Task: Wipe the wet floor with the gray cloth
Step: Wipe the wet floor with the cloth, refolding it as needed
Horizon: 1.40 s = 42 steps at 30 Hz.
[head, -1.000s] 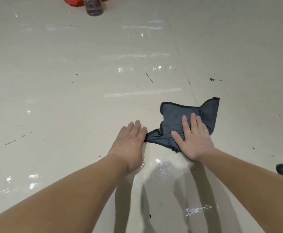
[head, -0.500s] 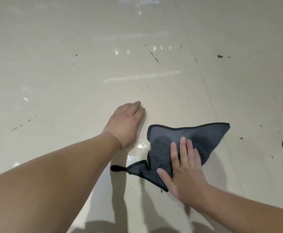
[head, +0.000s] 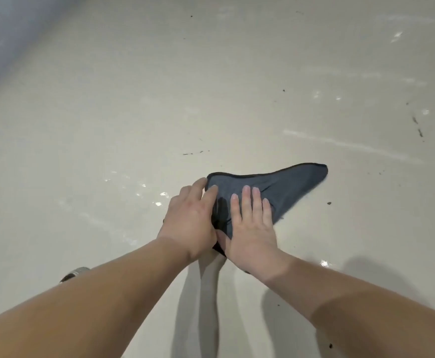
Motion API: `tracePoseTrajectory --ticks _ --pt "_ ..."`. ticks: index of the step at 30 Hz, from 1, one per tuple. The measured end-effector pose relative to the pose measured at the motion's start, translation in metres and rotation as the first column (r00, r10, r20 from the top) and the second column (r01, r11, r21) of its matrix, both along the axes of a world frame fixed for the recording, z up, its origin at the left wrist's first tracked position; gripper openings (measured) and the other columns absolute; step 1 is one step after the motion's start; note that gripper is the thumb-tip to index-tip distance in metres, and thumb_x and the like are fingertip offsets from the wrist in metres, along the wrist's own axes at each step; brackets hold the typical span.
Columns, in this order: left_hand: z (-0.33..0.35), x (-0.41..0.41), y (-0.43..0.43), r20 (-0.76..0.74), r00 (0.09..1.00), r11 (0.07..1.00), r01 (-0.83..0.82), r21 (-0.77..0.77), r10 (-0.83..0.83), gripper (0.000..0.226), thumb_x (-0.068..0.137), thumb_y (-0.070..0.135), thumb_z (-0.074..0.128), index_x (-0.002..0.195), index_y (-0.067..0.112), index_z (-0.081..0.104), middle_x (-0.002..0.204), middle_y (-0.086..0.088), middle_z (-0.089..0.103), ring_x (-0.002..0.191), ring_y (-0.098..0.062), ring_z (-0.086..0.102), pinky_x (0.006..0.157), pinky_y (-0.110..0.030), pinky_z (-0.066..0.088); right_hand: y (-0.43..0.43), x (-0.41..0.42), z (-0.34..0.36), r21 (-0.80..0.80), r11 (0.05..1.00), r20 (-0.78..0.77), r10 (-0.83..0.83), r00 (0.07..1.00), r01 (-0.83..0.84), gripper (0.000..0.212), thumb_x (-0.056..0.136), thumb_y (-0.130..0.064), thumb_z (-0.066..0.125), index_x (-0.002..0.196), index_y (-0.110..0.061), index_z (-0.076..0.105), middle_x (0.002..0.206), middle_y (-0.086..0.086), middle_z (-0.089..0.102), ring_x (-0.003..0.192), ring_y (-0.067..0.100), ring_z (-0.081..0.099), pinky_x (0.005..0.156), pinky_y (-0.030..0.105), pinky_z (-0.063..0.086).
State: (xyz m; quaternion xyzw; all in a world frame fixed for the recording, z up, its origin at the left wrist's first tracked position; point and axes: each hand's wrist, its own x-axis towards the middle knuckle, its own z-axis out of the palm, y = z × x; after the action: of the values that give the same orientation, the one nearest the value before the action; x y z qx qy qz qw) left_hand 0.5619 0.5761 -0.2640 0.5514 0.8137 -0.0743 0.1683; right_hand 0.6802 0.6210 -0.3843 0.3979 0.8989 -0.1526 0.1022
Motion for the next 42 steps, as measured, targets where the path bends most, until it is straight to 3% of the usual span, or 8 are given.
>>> tracePoseTrajectory --ticks 5,8,14,18,24,32,36,42 --pt "0.013 -0.031 -0.034 -0.083 0.99 0.991 -0.116 -0.064 0.111 0.075 0.086 0.013 0.051 0.156 0.022 0.026 0.168 -0.004 0.011 0.147 -0.027 0.022 0.115 -0.036 0.028 -0.044 0.022 -0.002 0.014 0.908 -0.064 0.419 0.906 -0.419 0.092 0.096 -0.073 0.023 0.164 -0.013 0.007 0.169 0.016 -0.014 0.156 0.033 -0.022 0.124 0.058 -0.004" --pt "0.0 -0.029 -0.042 -0.039 0.995 0.992 -0.098 -0.074 0.095 0.073 0.085 0.012 0.051 0.154 0.02 0.029 0.168 -0.006 0.013 0.146 -0.028 0.024 0.114 -0.037 0.029 -0.052 0.04 0.003 0.0 0.881 -0.137 0.468 0.873 -0.473 0.091 0.097 -0.073 0.026 0.164 -0.014 0.01 0.171 0.01 -0.008 0.156 0.026 -0.02 0.124 0.052 -0.005" --pt "-0.059 0.003 -0.065 0.122 0.958 0.958 0.24 0.156 -0.26 0.061 0.101 0.035 0.04 0.158 0.016 0.031 0.168 -0.01 0.02 0.148 -0.032 0.027 0.121 -0.044 0.026 -0.022 0.077 0.035 -0.067 0.998 -0.301 -0.004 0.954 -0.017 0.057 0.103 -0.038 0.038 0.157 -0.018 0.039 0.166 0.014 0.026 0.155 0.031 0.017 0.126 0.052 0.016" --pt "-0.091 0.027 -0.078 0.188 0.882 0.897 0.441 -0.014 -0.431 0.08 0.102 0.061 0.024 0.163 0.021 -0.01 0.17 -0.002 -0.021 0.154 -0.03 -0.027 0.126 -0.05 -0.009 -0.014 0.081 0.049 -0.105 0.983 -0.239 -0.173 0.955 0.152 0.05 0.101 -0.023 0.049 0.149 -0.015 0.045 0.154 0.012 0.039 0.145 0.027 0.032 0.121 0.037 0.026" --pt "-0.094 -0.02 -0.058 0.107 0.833 0.822 0.553 -0.134 -0.543 0.076 0.103 0.065 0.01 0.157 0.027 -0.027 0.163 -0.001 -0.037 0.148 -0.026 -0.04 0.124 -0.049 -0.017 -0.012 0.034 0.074 -0.144 0.964 -0.037 -0.229 0.973 0.222 0.012 0.097 -0.025 0.048 0.103 -0.015 0.051 0.111 0.005 0.049 0.118 0.028 0.045 0.093 0.037 0.044" --pt "-0.083 -0.161 -0.071 0.05 0.866 0.82 0.488 -0.298 -0.497 0.076 0.105 0.061 0.011 0.153 0.022 -0.034 0.16 -0.009 -0.042 0.147 -0.033 -0.04 0.126 -0.052 -0.01 -0.037 -0.094 0.102 -0.261 0.96 0.135 -0.074 0.988 0.107 0.034 0.098 -0.034 0.049 0.124 -0.016 0.039 0.123 0.0 0.045 0.125 0.026 0.044 0.1 0.044 0.046" --pt "-0.091 -0.214 -0.14 0.034 0.912 0.889 0.407 -0.212 -0.409 0.075 0.105 0.061 0.007 0.153 0.022 -0.034 0.16 -0.01 -0.043 0.145 -0.033 -0.043 0.125 -0.053 -0.012 -0.049 -0.142 0.111 -0.28 0.96 0.271 0.065 0.96 0.014 0.029 0.1 -0.036 0.045 0.12 -0.017 0.036 0.117 0.0 0.046 0.123 0.029 0.047 0.098 0.046 0.047" --pt "-0.111 -0.282 -0.182 0.01 0.955 0.955 0.296 -0.011 -0.296 0.069 0.101 0.066 0.0 0.156 0.035 -0.027 0.164 0.001 -0.036 0.149 -0.025 -0.039 0.125 -0.051 -0.013 -0.078 -0.211 0.113 -0.201 0.97 0.314 0.199 0.928 -0.139 0.072 0.101 -0.042 0.044 0.159 -0.017 0.008 0.146 -0.001 0.044 0.138 0.024 0.039 0.104 0.043 0.046"
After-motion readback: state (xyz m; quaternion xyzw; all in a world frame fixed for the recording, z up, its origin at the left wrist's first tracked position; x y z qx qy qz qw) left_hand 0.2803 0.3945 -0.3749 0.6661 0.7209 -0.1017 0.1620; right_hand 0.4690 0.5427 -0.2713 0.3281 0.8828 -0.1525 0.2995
